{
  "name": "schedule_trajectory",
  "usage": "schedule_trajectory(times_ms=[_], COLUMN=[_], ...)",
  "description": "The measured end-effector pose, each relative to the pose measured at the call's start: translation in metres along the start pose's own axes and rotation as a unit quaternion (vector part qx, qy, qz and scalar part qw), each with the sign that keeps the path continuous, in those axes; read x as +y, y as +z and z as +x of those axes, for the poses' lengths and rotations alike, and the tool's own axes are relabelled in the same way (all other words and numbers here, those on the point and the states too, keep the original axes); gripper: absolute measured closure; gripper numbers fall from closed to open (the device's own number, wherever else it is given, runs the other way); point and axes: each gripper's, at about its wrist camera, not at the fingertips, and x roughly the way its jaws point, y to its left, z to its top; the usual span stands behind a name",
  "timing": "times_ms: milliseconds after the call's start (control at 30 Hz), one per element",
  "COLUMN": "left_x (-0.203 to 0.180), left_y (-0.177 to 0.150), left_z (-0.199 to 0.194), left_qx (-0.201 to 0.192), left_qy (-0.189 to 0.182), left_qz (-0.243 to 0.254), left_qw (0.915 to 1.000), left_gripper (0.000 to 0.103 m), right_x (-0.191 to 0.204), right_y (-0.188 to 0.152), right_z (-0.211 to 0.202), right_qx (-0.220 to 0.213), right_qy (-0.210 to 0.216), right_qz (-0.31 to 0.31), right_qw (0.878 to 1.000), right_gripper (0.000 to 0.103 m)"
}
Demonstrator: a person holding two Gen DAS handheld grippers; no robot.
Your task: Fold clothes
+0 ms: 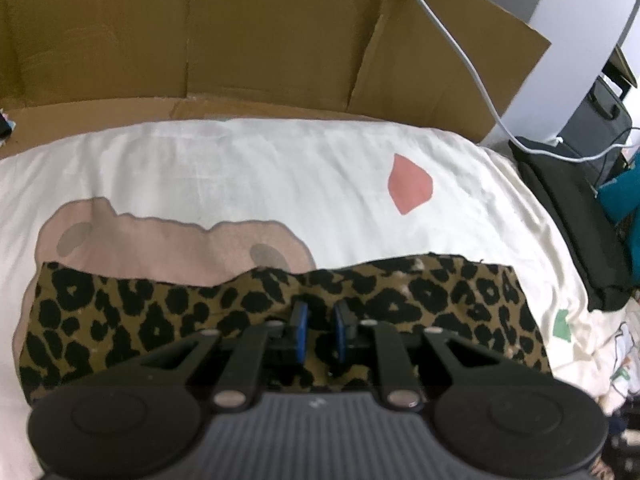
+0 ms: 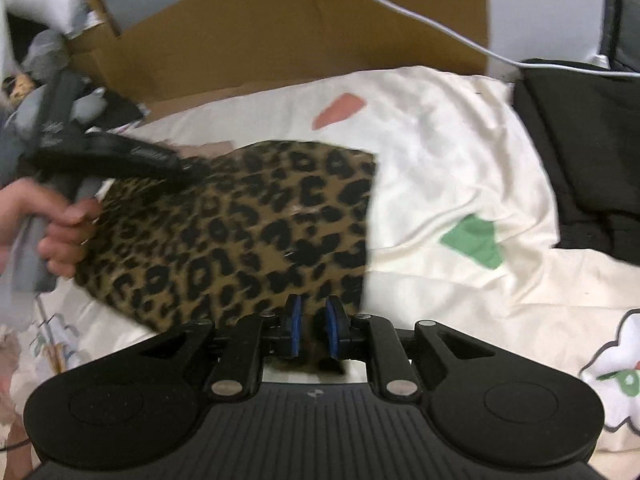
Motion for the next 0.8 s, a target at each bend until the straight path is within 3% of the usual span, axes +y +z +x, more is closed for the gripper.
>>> schedule_trajectory(times_ms=[33,133,367,500,667,800], left_x=[-0.001,-0.004,-0.006,-0.009,-0.021,-0.033], left_y=[0.0,-0.001,0.0,0.001,0.01,0.0], left_z=[0.0,0.001,0.001,-0.005,-0.032,-0.061], left_qx=[-0.001,-0.003,-0.002,-0.01,-0.038,-0.049], left_qy=[0.002,0.008,0.013,0.026,0.04,0.03], left_qz=[0.002,0.008,0.016,-0.015,0.005,0.008], left_qw=[1.0,0.9999,0.9998,0.9995,0.9985,0.9983], left_gripper=[0.087,0.087,0.086,0.087,0.088,0.088], right_x=[0.003,0.007,0.003,0.009,0.003,0.002], right_y=[-0.003,-0.013,-0.016,-0.018,-0.017,-0.017], right_z=[0.003,0.014,0.024,0.025,0.027,0.028], right_qx=[0.007,0.029,0.032,0.028,0.029,0.028], right_qy=[0.004,0.005,0.001,-0.014,-0.006,-0.004], right_qz=[-0.006,-0.027,-0.025,-0.028,-0.003,0.004], right_qw=[1.0,0.999,0.999,0.999,1.0,1.0], right_gripper=[0.076,0.072,0.072,0.072,0.072,0.072])
